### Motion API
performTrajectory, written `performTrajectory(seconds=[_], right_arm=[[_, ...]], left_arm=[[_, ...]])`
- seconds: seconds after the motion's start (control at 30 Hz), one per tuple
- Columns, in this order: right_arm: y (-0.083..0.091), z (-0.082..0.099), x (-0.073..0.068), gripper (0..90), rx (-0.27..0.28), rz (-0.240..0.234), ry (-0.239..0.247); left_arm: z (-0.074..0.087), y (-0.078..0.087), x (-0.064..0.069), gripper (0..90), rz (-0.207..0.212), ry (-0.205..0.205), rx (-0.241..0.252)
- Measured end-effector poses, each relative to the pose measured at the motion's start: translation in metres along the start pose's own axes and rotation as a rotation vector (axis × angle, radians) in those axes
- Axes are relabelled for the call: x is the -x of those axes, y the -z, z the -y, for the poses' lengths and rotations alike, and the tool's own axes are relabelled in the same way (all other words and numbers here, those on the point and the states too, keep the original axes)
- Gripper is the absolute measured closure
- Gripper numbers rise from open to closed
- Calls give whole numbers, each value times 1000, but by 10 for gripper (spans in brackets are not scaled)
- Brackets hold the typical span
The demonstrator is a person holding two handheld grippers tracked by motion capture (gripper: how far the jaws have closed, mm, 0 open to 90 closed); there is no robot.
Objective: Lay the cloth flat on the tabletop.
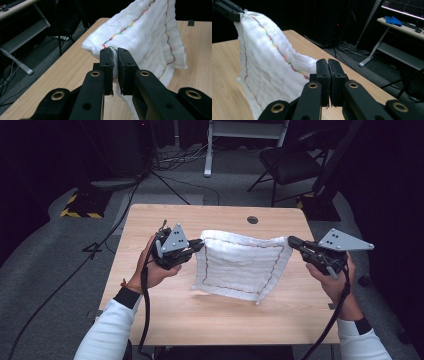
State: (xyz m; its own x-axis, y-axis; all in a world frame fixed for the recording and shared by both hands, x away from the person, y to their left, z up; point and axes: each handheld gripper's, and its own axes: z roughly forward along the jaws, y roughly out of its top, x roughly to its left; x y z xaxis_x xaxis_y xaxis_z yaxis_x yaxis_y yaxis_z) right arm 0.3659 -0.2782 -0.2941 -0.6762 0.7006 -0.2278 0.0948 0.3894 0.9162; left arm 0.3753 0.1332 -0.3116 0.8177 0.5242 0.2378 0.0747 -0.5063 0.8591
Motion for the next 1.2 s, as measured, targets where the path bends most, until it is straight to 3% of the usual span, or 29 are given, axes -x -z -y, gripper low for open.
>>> performTrajectory(seconds=[0.17,0.33,0.43,0.5,0.7,0.77,0.83,0.9,0.97,1.03,1.1,1.2], right_arm=[[8,-11,3,880,23,8,5],[-12,-6,13,880,-4,19,-18],[-36,3,23,880,-45,38,-23],[-59,11,34,880,-84,47,-44],[-125,37,57,874,-192,59,-82],[-145,47,61,824,-224,69,-87],[-163,57,63,665,-269,122,-90],[-176,69,63,579,-334,148,-86],[-178,77,62,541,-343,122,-102],[-172,88,57,489,-352,71,-106],[-167,96,51,472,-364,36,-105],[-155,110,36,440,-383,-21,-66]], left_arm=[[-14,8,6,831,-19,-22,13],[-9,-12,-5,830,-23,8,-6],[5,-37,-21,829,-32,49,-42],[14,-53,-33,828,-30,111,-42],[44,-112,-66,799,-85,218,-123],[55,-131,-73,742,-129,244,-168],[67,-147,-78,623,-160,297,-204],[78,-157,-79,465,-178,340,-235],[83,-162,-72,386,-173,316,-267],[89,-163,-61,299,-151,264,-316],[94,-160,-52,278,-130,225,-342],[104,-153,-34,257,-87,165,-383]])
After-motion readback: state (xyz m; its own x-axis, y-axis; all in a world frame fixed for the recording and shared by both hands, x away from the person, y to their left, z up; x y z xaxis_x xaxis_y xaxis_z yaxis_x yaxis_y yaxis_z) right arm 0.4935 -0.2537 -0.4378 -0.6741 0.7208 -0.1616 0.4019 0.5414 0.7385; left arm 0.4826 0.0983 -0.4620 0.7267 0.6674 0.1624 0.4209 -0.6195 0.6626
